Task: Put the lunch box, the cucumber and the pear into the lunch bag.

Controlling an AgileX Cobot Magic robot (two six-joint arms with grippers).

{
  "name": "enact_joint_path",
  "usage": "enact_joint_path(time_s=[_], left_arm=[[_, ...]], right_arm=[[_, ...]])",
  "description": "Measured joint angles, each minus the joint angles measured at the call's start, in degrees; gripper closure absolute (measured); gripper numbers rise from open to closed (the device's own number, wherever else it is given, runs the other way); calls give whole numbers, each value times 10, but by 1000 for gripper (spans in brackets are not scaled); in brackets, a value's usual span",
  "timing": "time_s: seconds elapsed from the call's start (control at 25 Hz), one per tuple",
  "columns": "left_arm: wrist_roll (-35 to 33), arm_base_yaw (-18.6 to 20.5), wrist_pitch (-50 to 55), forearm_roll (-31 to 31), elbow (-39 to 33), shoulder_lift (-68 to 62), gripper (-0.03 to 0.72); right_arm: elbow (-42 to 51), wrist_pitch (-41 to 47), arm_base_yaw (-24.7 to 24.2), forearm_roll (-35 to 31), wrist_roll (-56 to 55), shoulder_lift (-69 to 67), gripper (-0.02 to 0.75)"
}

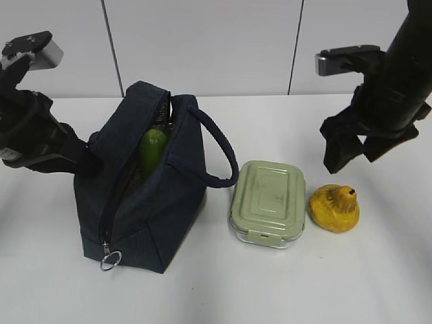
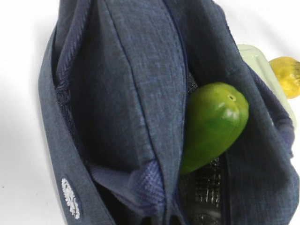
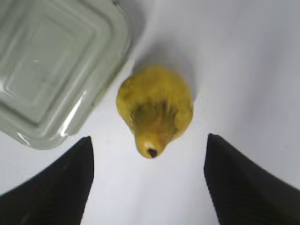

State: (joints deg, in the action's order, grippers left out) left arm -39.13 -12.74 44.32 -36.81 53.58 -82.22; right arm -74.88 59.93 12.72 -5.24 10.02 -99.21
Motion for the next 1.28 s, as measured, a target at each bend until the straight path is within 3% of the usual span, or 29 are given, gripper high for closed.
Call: enact_joint_path(time_s=[0.56,0.68,0.84,1.0,1.12,1.28], left_arm=[[0,0,-1,0,0,0,701],[0,0,-1,0,0,0,701],[0,0,-1,0,0,0,701],[0,0,-1,1,0,0,702],[0,0,-1,2,0,0,702],[0,0,-1,2,0,0,702]], right_arm=[[60,-88,0,4,-5,-43,209],[60,-98,0,4,-5,-69,276],[59,-95,0,5,-4,-67,525],[54,-91,0,0,-2,-30,554],[35,-83,0,-67,46,33,556],[-7,-61,8,-309,232,91,556]])
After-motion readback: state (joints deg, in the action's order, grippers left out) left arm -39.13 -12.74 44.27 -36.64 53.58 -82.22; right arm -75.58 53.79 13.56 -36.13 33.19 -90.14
